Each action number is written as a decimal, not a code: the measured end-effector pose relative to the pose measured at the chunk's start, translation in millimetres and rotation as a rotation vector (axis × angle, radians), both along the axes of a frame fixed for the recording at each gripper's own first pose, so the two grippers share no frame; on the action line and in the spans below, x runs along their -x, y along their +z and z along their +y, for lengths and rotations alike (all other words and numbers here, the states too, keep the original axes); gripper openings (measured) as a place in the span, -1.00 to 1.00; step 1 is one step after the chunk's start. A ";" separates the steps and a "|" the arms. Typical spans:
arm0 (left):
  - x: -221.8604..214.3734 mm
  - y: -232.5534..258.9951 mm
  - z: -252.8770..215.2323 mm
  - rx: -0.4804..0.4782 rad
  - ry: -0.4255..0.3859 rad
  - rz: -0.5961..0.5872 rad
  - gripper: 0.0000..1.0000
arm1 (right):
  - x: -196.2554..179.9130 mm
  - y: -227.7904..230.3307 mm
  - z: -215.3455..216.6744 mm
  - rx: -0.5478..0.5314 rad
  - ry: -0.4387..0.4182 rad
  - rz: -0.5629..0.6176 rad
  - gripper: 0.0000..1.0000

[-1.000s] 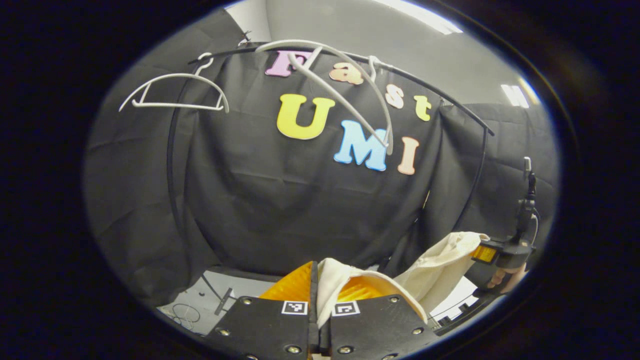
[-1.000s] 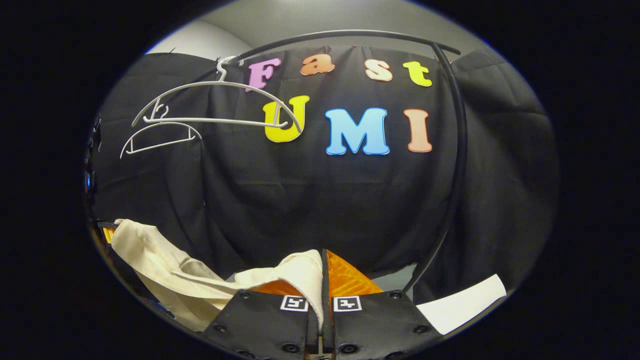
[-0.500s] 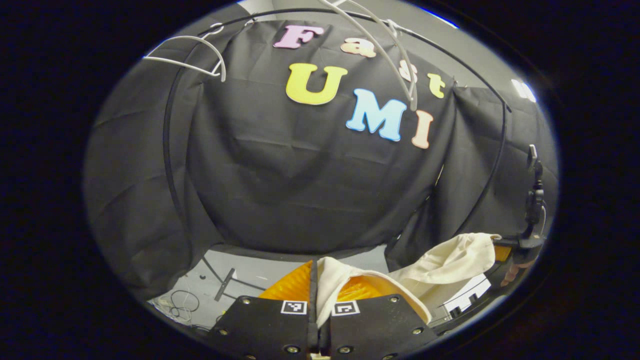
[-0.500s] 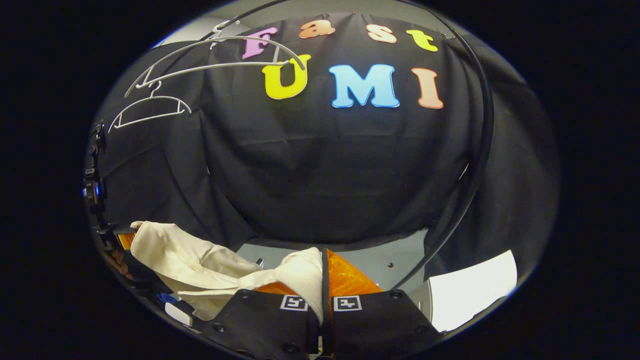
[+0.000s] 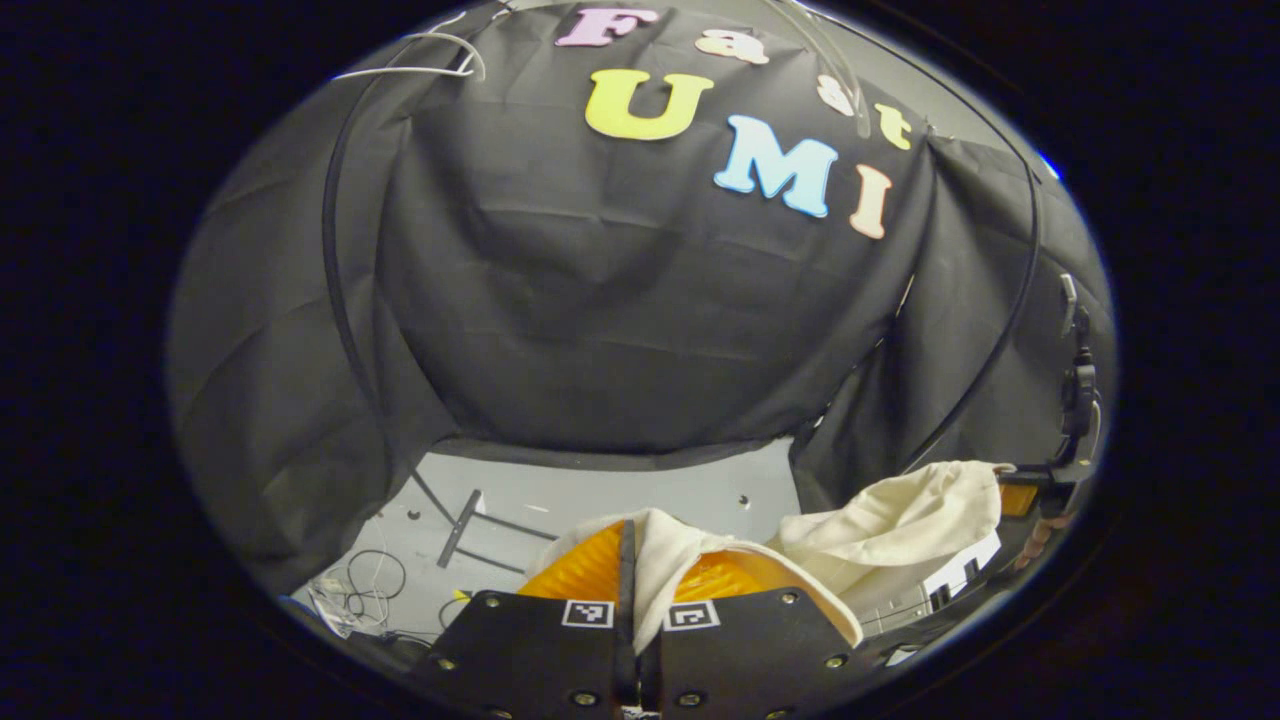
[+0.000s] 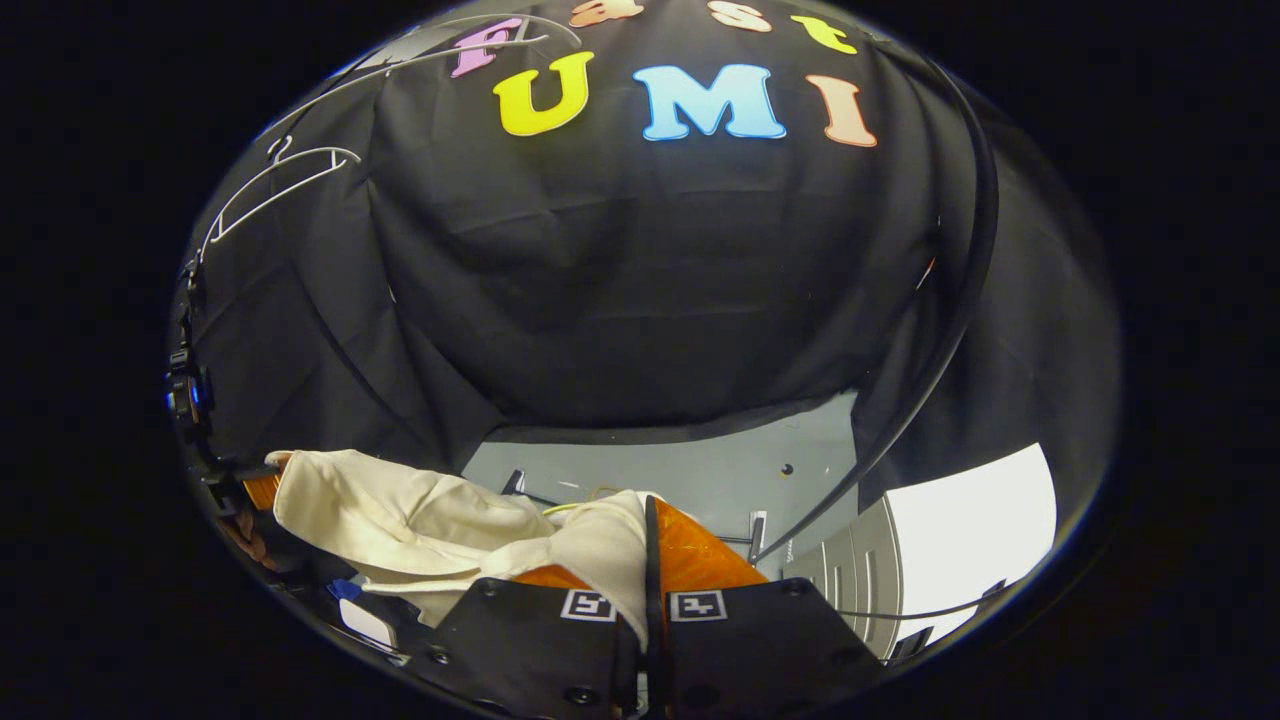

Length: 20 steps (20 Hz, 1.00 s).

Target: Grasp the clothes on the hanger with both hands and then place them into the laundry hamper below.

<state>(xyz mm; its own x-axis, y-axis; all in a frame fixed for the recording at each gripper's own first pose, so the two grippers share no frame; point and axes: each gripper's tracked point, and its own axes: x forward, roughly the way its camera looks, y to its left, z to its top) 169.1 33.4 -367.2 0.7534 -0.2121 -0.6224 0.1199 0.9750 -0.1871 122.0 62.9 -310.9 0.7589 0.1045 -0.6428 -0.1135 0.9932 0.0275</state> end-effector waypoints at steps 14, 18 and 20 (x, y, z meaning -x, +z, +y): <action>28.5 -39.4 11.8 -0.012 -0.021 0.153 -0.28 | 26.2 -28.2 12.1 -0.031 0.013 0.167 0.53; 43.1 -25.5 24.5 -0.053 -0.023 0.127 0.88 | 37.1 -6.0 3.2 -0.017 0.004 0.126 0.99; 49.7 -11.0 29.1 -0.083 -0.022 0.107 0.88 | 42.8 9.7 -3.9 -0.009 -0.010 0.090 0.97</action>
<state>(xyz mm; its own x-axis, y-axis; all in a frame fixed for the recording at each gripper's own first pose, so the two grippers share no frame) 119.4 62.5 -378.2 0.6775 -0.1724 -0.7150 0.1255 0.9850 -0.1186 79.2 59.0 -301.3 0.6992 0.1033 -0.7074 -0.0999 0.9939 0.0463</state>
